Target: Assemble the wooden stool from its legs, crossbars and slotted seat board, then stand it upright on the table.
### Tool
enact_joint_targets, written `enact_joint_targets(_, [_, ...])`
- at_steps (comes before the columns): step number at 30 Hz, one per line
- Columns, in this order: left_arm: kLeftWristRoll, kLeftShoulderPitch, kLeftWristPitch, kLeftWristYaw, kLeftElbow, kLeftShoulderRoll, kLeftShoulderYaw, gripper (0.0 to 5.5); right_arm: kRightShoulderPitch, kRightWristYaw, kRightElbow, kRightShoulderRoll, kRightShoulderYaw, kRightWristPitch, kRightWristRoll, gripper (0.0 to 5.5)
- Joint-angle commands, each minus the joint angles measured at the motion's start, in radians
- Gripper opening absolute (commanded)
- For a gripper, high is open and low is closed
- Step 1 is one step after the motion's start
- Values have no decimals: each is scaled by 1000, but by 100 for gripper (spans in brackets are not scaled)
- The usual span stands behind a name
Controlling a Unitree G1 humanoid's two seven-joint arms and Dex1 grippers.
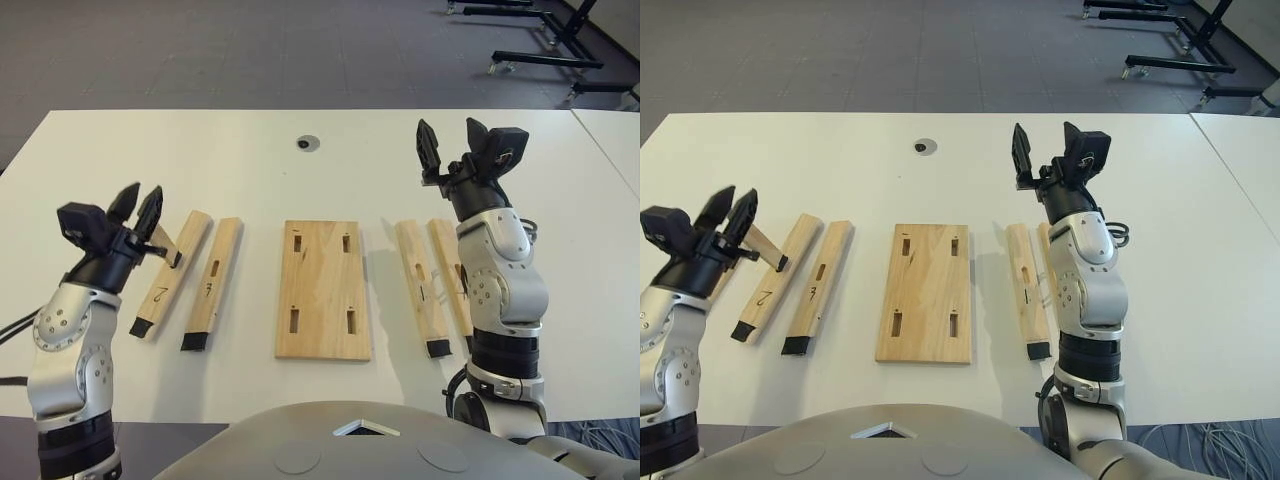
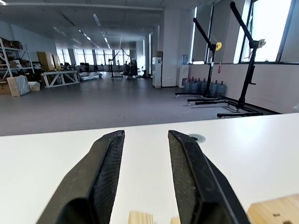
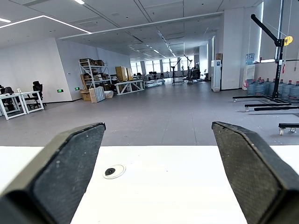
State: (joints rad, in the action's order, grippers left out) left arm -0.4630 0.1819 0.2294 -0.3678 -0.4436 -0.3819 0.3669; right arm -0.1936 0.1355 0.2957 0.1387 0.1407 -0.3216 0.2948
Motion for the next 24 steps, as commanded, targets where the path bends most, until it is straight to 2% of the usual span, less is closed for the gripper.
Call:
enact_joint_targets(1, [-20,-102,47,45,-52,-22,-3,176,-27,2,-16,-5,2,20,3,421])
enact_joint_targets(7, [-69,-274,140,112,-111,-43,-4,176,-45,1,-34,-11,-4,39,1,421])
enact_joint_targets(10, [-106,-299,177,128,-124,-41,1,176,-41,1,-31,-14,-5,57,0,421])
enact_joint_targets(13, [-79,-235,180,127,-96,-26,-11,176,-42,5,-36,-22,-11,67,2,421])
enact_joint_targets(15, [-22,-143,170,120,25,5,-57,176,-47,10,-36,-18,-12,64,4,421])
enact_joint_targets(18, [67,13,60,107,251,47,-46,176,-67,33,-43,-3,-8,52,18,421])
enact_joint_targets(21, [82,34,-6,93,321,61,-36,176,-64,63,-5,4,-13,31,47,421])
enact_joint_targets(24, [57,13,-33,83,296,50,-22,176,-58,66,13,-5,-22,27,61,421])
